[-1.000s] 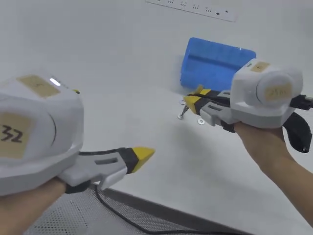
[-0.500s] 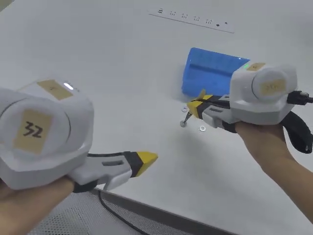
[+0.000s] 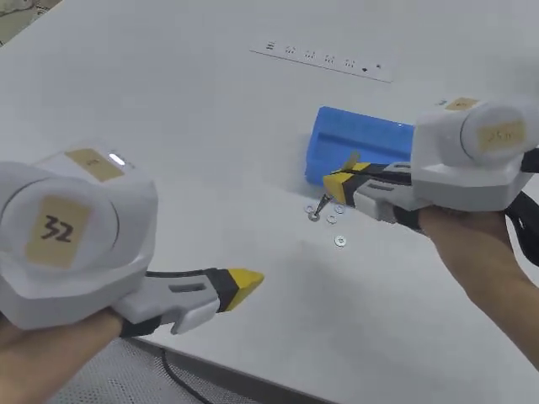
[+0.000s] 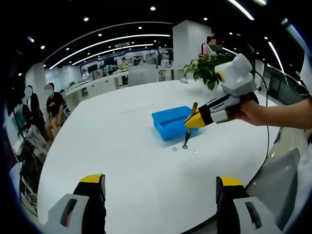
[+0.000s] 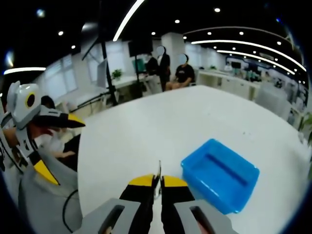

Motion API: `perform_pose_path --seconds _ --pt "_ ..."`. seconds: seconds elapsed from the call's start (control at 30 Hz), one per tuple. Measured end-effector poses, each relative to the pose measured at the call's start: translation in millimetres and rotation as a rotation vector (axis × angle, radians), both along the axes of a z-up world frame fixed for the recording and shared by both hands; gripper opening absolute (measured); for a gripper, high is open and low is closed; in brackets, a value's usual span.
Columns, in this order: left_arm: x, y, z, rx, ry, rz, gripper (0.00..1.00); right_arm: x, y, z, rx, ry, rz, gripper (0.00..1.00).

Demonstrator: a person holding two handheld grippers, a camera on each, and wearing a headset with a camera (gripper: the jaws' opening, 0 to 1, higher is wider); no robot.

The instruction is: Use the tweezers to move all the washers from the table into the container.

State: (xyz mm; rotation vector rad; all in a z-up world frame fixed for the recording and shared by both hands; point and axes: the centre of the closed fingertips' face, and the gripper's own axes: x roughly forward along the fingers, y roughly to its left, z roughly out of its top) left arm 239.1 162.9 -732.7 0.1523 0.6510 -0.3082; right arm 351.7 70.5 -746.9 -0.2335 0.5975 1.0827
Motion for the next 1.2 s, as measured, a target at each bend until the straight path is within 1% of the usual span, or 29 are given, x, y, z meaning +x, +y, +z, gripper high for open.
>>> perform_pose_path --seconds 0.07,0.13,0.17,0.27,0.33,0.4,0.47,0.53,0.67,0.87,0.97,1.03,1.2 --pt "0.6 0.3 -0.2 -0.006 -0.002 0.002 0.96 2.8 -0.5 7.3 0.01 -0.001 -0.006 0.0" --pt "0.1 1.1 -0.4 -0.001 0.001 0.004 0.97 7.0 -1.1 14.1 0.017 0.001 -0.008 0.0" --pt "-0.1 1.3 -0.2 0.003 0.001 0.004 0.97 9.7 -1.0 19.4 0.025 -0.01 -0.008 0.0" --pt "-1.0 2.5 -1.0 0.01 0.005 0.003 0.97 14.5 0.8 29.6 0.044 -0.022 0.0 0.0" --pt "-2.2 3.5 -3.4 0.012 0.017 0.004 0.97 17.2 1.8 35.2 0.051 -0.034 0.0 0.0" --pt "-2.1 5.3 -4.2 0.017 0.016 0.01 0.98 18.5 2.5 38.7 0.055 -0.042 0.004 0.0" --pt "-2.7 5.5 -3.9 0.017 0.017 0.01 0.97 20.3 3.3 39.5 0.056 -0.042 0.008 0.0" --pt "-2.6 6.6 -3.1 0.025 0.012 0.012 0.97 20.9 3.0 38.5 0.052 -0.041 0.006 0.0" --pt "-2.9 8.8 -4.1 0.037 0.013 0.014 0.96 24.0 2.5 38.1 0.047 -0.039 0.004 0.0" --pt "-3.0 8.7 -7.0 0.046 0.02 0.003 0.95 29.2 2.8 42.1 0.052 -0.055 -0.003 0.0" --pt "-3.0 7.0 -8.4 0.048 0.022 -0.002 0.94 37.6 2.9 40.4 0.05 -0.063 -0.012 0.0" --pt "-3.0 6.0 -8.6 0.049 0.019 -0.004 0.94 40.4 2.9 39.9 0.048 -0.064 -0.019 0.0" --pt "-2.9 4.8 -9.0 0.048 0.014 -0.009 0.93 55.4 3.8 37.3 0.052 -0.065 -0.036 0.0"
